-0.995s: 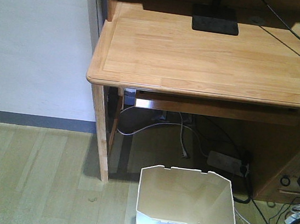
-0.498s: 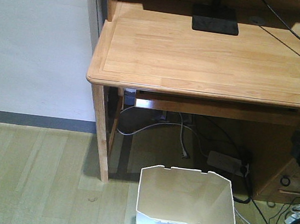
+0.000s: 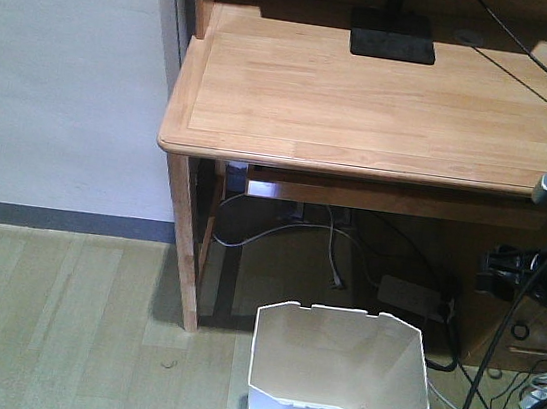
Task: Move trash bin to bedside with robot
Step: 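Lower the right gripper onto the rim of the white trash bin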
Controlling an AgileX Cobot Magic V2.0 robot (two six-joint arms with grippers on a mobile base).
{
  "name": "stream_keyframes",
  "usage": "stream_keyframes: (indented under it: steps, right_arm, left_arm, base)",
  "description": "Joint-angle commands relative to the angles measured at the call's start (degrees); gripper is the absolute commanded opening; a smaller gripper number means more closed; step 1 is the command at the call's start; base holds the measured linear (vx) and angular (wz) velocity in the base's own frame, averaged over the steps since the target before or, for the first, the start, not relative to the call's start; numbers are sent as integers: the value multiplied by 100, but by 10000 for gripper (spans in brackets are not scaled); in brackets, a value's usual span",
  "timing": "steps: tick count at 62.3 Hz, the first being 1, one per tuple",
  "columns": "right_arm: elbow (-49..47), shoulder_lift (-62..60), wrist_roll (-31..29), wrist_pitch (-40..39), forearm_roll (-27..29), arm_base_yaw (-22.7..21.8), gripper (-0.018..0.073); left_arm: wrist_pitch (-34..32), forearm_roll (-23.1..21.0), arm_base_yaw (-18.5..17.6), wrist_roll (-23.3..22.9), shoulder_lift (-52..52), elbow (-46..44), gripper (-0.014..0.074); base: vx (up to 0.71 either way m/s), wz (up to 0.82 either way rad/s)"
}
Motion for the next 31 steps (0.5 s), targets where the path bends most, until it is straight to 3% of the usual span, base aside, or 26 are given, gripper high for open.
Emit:
stream_keyframes:
  steps: [1, 12, 31]
  right_arm:
    - [-183, 509, -980, -321, 797, -359, 566]
    - [-183, 1577, -1793, -945, 1039, -403, 566]
    - [-850, 3254, -2118, -1538, 1015, -403, 566]
  left_arm:
    - [-398, -18, -11, -25, -82, 107, -6]
    - [-398, -18, -11, -25, -82, 107, -6]
    - [-398, -18, -11, -25, -82, 107, -6]
  base:
    - [0, 0]
    - [0, 0]
    - [0, 0]
